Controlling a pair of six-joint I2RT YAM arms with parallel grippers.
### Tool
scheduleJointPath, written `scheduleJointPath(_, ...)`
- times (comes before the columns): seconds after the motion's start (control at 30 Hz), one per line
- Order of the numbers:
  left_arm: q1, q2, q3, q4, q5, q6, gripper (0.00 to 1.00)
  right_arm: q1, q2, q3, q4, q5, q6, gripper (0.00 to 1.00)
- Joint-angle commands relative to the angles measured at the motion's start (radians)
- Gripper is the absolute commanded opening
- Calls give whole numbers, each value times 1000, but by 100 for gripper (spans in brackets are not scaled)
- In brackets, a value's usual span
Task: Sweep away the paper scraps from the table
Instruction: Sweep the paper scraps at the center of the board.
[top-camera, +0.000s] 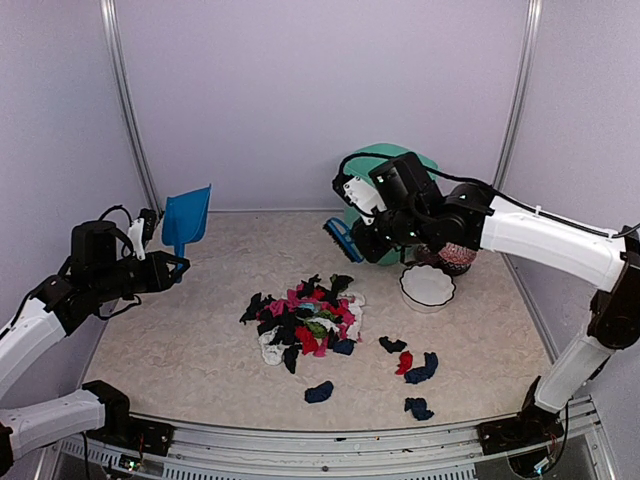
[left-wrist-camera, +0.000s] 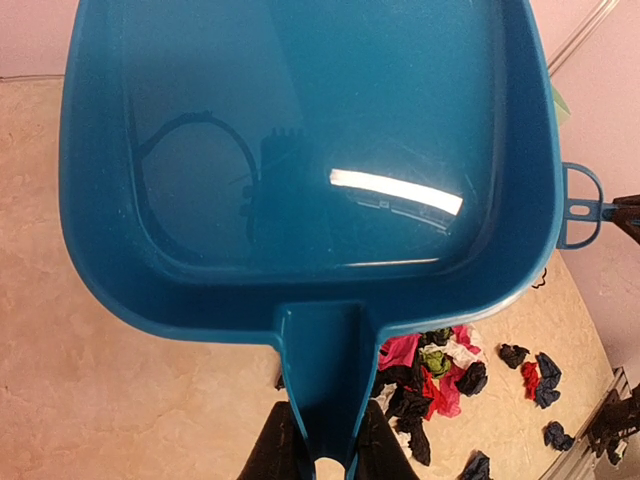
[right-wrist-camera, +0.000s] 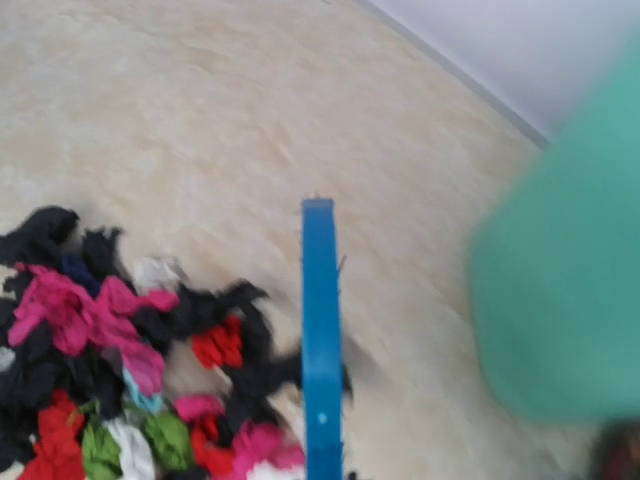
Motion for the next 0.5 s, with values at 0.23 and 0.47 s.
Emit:
scheduleJointPath(0.23,8,-4,-14,42,54,-1,0,6,-300,-97,-532,44,505,0)
scheduleJointPath(0.47,8,-2,-15,43,63,-1,0,-1,-427,-223,-745,-109,799,0)
